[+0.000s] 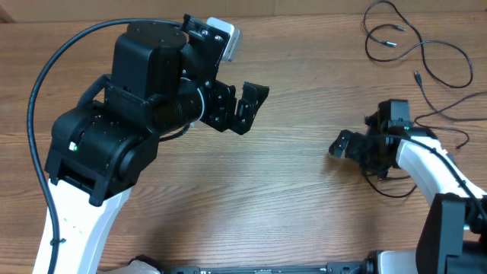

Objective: Untangle cables
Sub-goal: 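Release the cable and raise the right gripper at the right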

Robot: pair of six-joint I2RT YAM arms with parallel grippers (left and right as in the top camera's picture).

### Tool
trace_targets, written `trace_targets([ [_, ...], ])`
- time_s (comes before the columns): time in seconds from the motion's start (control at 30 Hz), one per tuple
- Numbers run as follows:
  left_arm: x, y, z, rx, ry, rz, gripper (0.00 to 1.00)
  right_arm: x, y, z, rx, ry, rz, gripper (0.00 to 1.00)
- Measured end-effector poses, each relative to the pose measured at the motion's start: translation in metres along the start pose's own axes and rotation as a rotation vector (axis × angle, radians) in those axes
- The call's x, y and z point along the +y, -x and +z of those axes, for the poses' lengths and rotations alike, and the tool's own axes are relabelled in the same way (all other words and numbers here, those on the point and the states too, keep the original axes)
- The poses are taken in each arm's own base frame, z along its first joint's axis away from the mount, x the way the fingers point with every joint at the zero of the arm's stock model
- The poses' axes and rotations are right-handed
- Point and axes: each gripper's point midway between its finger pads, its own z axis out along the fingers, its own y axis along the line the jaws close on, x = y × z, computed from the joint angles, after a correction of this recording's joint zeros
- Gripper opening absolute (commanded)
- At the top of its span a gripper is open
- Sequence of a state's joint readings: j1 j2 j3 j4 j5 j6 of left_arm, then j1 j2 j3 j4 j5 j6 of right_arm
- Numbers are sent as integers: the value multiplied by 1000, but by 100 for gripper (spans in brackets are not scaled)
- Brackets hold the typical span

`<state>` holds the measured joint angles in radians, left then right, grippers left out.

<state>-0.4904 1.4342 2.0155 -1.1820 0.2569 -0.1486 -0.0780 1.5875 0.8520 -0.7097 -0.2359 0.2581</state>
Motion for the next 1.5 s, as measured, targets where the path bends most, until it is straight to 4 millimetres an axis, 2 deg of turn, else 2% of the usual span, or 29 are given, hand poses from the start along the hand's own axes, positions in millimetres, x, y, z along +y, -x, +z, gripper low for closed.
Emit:
trace_targets([
  [0.17,0,0,0,0,0,0,100,-3,-2,8,-14,5,-4,100],
  [0.37,0,0,0,0,0,0,100,-10,3,8,-40,-36,-6,100],
  [0.6,0,0,0,0,0,0,100,-44,18,2,-122,-240,-5,100],
  [0.87,0,0,0,0,0,0,100,-86,49,-21,-290,-504,13,100],
  [1.03,0,0,0,0,0,0,100,-118,63,-37,-354,-571,104,100],
  [1.17,0,0,0,0,0,0,100,-138,68,-42,-371,-541,184,100],
  [1.27,0,0,0,0,0,0,100,-136,71,-39,-363,-486,164,100],
  [1.5,0,0,0,0,0,0,100,-114,82,-32,-374,-352,86,100],
])
